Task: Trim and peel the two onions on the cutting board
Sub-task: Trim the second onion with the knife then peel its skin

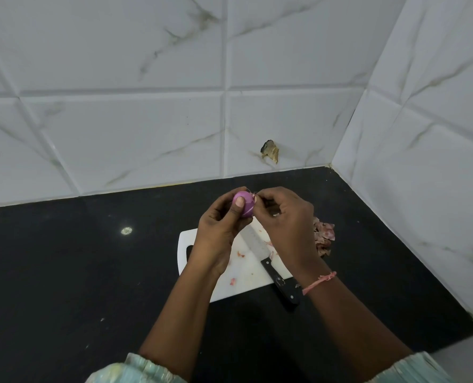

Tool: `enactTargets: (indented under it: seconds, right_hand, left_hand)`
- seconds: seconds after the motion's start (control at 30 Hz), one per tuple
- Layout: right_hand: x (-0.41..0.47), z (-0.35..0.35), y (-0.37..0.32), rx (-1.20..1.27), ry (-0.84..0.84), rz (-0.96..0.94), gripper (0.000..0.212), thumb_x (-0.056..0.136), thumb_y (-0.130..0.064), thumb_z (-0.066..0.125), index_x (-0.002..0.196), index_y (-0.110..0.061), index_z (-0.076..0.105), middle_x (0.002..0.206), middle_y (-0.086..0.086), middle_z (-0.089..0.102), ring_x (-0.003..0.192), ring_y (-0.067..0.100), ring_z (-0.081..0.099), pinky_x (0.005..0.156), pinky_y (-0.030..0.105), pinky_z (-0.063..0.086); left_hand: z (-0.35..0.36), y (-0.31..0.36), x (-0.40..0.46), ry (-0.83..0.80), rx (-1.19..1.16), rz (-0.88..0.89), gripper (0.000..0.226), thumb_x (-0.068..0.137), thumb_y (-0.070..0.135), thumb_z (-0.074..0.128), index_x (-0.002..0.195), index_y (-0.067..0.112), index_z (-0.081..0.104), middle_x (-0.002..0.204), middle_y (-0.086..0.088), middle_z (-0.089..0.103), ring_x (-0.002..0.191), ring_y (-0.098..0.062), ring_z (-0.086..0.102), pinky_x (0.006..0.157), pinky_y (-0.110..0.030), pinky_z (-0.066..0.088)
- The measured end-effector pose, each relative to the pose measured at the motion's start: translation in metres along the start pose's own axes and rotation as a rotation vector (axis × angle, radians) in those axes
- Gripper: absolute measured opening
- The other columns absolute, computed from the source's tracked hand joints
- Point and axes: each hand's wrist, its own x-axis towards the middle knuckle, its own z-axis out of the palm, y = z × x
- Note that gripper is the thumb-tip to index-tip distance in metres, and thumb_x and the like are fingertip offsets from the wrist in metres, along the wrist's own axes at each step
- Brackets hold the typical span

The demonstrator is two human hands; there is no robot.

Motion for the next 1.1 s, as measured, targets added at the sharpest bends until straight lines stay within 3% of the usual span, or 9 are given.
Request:
enactTargets:
  seconds: [0.1,0.17,0.27,0.4,0.53,0.73,0.97,1.1]
  right_hand:
    - [0.006,-0.003,-0.001,0.075,-0.017,0.06,0.008,0.085,-0.008,0.073,0.093,-0.006,0.072,0.085,0.001,0.071,0.076,0.008,0.067,0.069,0.02,0.057]
    - [0.008,-0.006,-0.004,0.228,0.005,0.207,0.007,0.088,-0.009,0.07,0.094,-0.006,0.073,0.085,-0.001,0.072,0.077,0.008,0.069,0.068,0.019,0.056]
    - [0.007,-0.009,-0.005,0.366,0.043,0.319,0.015,0.095,-0.008,0.06,0.105,-0.006,0.071,0.09,0.001,0.073,0.082,0.007,0.07,0.07,0.015,0.054]
    - [0.005,-0.011,-0.007,0.301,-0.062,0.258,0.022,0.096,-0.01,0.059,0.116,-0.012,0.067,0.101,-0.009,0.067,0.094,-0.005,0.064,0.076,0.007,0.048]
    - [0.009,-0.009,-0.001,0.167,-0.091,0.15,0.013,0.088,-0.014,0.071,0.1,-0.011,0.072,0.095,-0.002,0.068,0.09,0.004,0.063,0.075,0.008,0.049]
    - [0.009,-0.006,0.001,0.113,-0.049,0.109,0.004,0.087,-0.006,0.07,0.091,-0.009,0.07,0.089,-0.002,0.064,0.085,0.005,0.061,0.072,0.008,0.048]
    - [0.006,-0.003,0.006,0.277,-0.028,0.45,0.006,0.094,-0.015,0.062,0.095,-0.017,0.068,0.089,-0.007,0.069,0.082,0.001,0.065,0.069,0.013,0.052]
    - [0.004,-0.007,0.029,0.115,0.054,0.484,0.015,0.094,-0.014,0.061,0.104,-0.015,0.073,0.091,-0.002,0.072,0.077,0.007,0.065,0.069,0.021,0.054]
  left_hand:
    - [0.001,0.003,0.0,-0.008,-0.107,-0.04,0.033,0.084,0.025,0.064,0.114,0.012,0.07,0.114,-0.009,0.074,0.103,-0.02,0.072,0.082,-0.025,0.059]
    - [0.001,0.005,0.001,-0.017,-0.16,-0.052,0.038,0.082,0.027,0.064,0.116,0.011,0.069,0.117,-0.013,0.072,0.103,-0.021,0.072,0.081,-0.025,0.058]
    - [0.003,0.005,0.001,-0.021,-0.178,-0.047,0.036,0.083,0.024,0.064,0.117,0.01,0.068,0.119,-0.015,0.071,0.103,-0.022,0.072,0.081,-0.025,0.059]
    - [0.003,0.005,0.0,-0.041,-0.17,-0.029,0.039,0.083,0.018,0.065,0.121,0.007,0.065,0.118,-0.014,0.072,0.107,-0.025,0.071,0.084,-0.027,0.059]
    - [0.002,0.006,0.0,-0.047,-0.143,-0.026,0.044,0.081,0.016,0.069,0.124,0.007,0.064,0.121,-0.015,0.07,0.112,-0.027,0.069,0.087,-0.029,0.058]
    - [0.005,0.01,0.0,-0.008,-0.194,-0.072,0.043,0.078,0.014,0.071,0.119,0.007,0.063,0.123,-0.019,0.069,0.11,-0.028,0.07,0.086,-0.031,0.06]
    - [0.009,0.01,0.0,0.003,-0.27,-0.161,0.021,0.097,0.006,0.056,0.117,0.008,0.062,0.122,-0.023,0.067,0.107,-0.035,0.07,0.085,-0.033,0.061]
    - [0.007,0.011,0.001,-0.034,-0.334,-0.231,0.029,0.101,0.009,0.048,0.128,0.004,0.059,0.126,-0.026,0.064,0.112,-0.039,0.067,0.097,-0.04,0.055]
